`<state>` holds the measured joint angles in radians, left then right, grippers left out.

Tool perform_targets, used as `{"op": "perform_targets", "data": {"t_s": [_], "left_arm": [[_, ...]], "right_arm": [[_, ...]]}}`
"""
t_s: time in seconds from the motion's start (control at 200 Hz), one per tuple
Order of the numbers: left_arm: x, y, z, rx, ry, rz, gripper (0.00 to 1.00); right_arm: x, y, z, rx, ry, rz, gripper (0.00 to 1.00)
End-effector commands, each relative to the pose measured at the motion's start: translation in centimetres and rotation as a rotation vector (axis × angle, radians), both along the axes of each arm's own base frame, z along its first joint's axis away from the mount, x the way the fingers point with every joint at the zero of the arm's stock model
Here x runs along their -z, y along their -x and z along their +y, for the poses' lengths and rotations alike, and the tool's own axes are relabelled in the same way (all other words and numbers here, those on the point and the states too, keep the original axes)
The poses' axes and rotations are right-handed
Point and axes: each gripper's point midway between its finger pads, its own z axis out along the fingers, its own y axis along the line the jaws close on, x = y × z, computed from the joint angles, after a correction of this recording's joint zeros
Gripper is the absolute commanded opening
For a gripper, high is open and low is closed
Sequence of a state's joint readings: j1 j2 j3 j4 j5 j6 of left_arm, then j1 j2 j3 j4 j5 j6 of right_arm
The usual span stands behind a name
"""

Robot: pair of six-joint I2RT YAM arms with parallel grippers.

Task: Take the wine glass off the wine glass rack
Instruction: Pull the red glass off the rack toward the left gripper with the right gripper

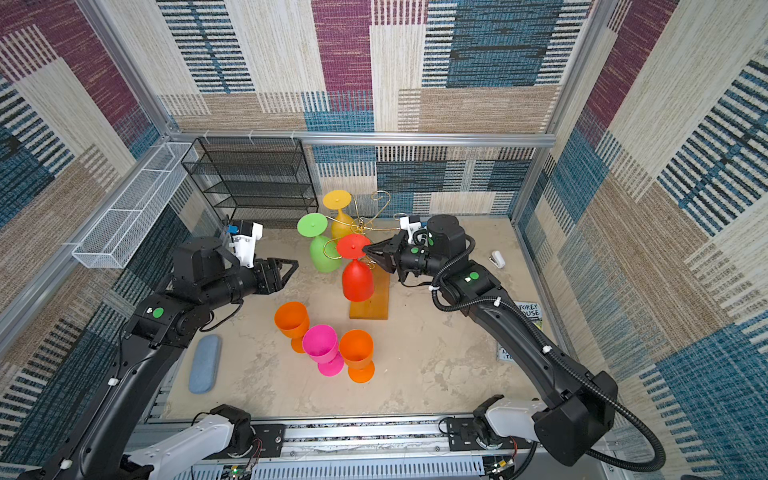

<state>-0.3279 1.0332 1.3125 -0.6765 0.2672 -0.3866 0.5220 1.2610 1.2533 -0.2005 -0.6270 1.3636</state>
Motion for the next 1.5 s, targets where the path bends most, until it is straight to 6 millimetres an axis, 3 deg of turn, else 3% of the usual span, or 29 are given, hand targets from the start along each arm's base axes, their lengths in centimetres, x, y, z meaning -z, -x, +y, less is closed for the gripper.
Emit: {"op": "perform_targets", "data": {"t_s": [0.0,0.401,0.561,0.701,1.042,1.337,1.497], "left_arm": [[-1.0,-0.5,-0.1,-0.001,0.002,-0.03,0.59],[-2.7,-1.0,0.4,-0.02,-0.036,-0.055,0.59],[-3.2,-1.1,0.6,-0.025,-0.047,-0.057,0.59],[-3.6,-1.3,0.4,-0.021,-0.044,-0.062,0.59],[-6.0,-1.6,-1.1,0.046,0.018,-0.123,0.6],[-7.3,-1.9,-2.6,0.116,0.09,-0.16,0.61],[-8.1,-1.5,-4.6,0.233,0.183,-0.191,0.63]], "right_arm": [[-1.3,1.1,-0.2,-0.034,-0.037,-0.058,0.0],[0.6,6.8,-1.6,-0.179,-0.01,-0.158,0.0],[0.3,9.1,-2.4,-0.224,-0.012,-0.246,0.0],[-2.1,10.8,-2.7,-0.268,-0.068,-0.378,0.0],[-10.0,14.3,-3.1,-0.387,-0.132,-0.758,0.0],[-13.3,15.3,-3.5,-0.389,-0.183,-0.952,0.0],[-15.5,16.5,-4.3,-0.352,-0.232,-1.108,0.0]]}}
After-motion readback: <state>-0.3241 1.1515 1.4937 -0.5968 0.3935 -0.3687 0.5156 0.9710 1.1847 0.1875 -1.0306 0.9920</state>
